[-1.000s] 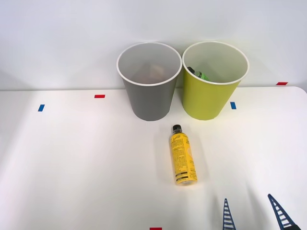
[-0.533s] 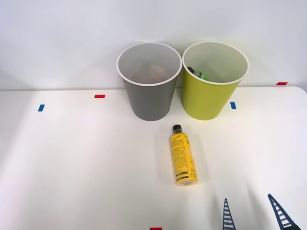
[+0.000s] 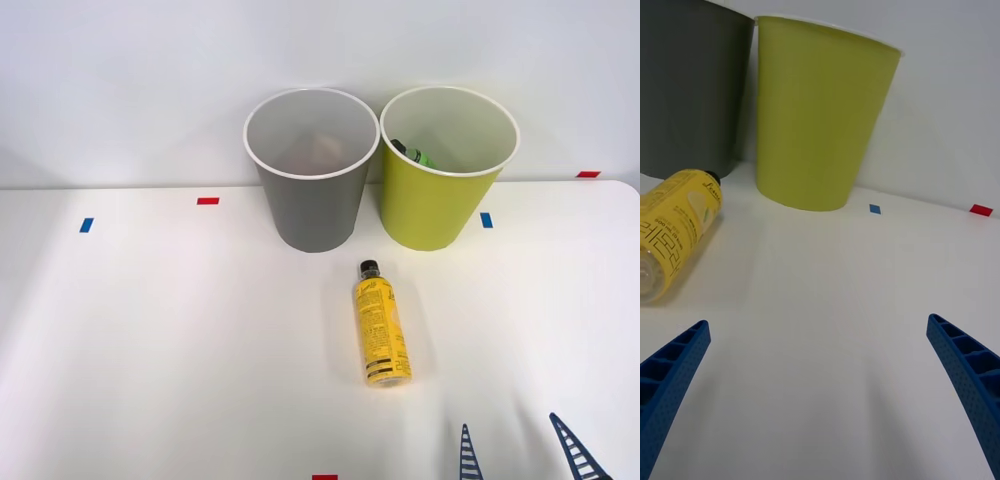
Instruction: Put cans in the gray bin, plastic bottles in the light green bin
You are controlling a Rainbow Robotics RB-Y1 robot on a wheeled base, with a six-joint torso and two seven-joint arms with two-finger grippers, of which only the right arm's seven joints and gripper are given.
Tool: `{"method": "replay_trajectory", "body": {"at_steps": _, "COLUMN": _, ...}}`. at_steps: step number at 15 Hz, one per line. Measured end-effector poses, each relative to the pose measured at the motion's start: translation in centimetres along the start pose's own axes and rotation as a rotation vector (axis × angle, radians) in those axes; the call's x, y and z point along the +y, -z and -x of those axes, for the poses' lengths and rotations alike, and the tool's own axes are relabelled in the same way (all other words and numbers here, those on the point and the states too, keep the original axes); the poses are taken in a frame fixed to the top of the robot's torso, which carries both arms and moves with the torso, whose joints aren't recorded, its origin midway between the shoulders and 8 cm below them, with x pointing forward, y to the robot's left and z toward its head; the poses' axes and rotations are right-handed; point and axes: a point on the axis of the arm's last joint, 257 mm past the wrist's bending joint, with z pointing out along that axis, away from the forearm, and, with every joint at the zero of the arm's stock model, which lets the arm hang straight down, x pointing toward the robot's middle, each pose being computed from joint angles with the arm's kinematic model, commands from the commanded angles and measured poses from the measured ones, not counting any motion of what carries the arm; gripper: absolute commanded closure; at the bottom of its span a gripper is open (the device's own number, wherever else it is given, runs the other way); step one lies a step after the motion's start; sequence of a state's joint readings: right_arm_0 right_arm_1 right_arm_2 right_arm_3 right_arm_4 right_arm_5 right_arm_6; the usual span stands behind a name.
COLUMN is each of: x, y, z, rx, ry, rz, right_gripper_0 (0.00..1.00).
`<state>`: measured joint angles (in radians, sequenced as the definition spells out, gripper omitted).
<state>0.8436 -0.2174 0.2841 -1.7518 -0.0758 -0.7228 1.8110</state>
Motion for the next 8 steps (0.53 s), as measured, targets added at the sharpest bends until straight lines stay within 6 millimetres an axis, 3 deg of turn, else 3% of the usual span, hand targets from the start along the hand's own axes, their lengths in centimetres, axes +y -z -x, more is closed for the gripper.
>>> {"method": "replay_trajectory", "body": {"at_steps": 2, "x": -0.2, "y": -0.3, "z": 1.2, "rx": -0.032, "ry": 0.019, "rz": 0.038, "right_gripper_0": 0.0}}
{"method": "replay_trajectory", "body": {"at_steps": 8, "x": 1.1, "y": -1.9, "z": 1.1, "rx": 0.0, "ry": -0.163, "rz": 0.169, "right_gripper_0": 0.0}}
